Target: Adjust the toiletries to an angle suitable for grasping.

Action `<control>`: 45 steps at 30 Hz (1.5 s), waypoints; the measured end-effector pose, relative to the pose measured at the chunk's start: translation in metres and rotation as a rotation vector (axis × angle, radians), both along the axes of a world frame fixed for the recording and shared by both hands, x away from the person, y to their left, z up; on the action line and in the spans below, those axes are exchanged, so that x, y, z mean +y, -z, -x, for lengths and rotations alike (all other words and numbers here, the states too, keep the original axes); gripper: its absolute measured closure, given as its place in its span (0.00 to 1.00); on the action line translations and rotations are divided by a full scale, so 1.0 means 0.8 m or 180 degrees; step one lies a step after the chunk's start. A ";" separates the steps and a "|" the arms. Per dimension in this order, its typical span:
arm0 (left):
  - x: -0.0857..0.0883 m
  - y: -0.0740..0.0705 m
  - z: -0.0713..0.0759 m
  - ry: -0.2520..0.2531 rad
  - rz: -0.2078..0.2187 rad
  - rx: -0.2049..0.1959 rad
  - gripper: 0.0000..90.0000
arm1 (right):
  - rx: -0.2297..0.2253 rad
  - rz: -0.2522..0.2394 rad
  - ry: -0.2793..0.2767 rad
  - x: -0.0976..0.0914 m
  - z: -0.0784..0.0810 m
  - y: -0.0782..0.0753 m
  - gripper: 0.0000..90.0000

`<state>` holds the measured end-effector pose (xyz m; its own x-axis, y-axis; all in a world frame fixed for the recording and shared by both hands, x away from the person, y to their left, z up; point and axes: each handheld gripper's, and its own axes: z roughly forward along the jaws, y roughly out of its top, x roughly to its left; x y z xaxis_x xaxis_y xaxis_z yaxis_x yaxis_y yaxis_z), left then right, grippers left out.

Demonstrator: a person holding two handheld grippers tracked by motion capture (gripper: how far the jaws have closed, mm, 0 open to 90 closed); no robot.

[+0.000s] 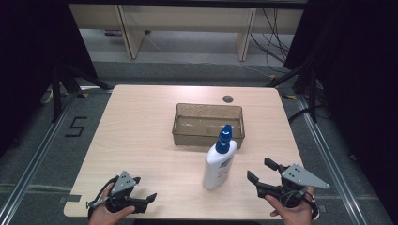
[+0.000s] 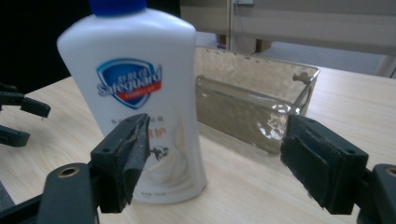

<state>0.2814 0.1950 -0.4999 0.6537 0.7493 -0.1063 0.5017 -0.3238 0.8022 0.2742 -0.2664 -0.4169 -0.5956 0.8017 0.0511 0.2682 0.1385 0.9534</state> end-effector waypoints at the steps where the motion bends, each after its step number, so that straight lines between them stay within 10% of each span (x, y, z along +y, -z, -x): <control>1: 0.002 -0.001 -0.001 0.0037 -0.0071 0.0011 0.16 | -0.0015 0.0021 -0.0009 0.001 0.000 -0.003 0.28; 45: 0.002 -0.001 0.000 0.0003 -0.0004 0.0018 0.16 | -0.0185 -0.0029 -0.0556 0.084 -0.043 -0.083 0.37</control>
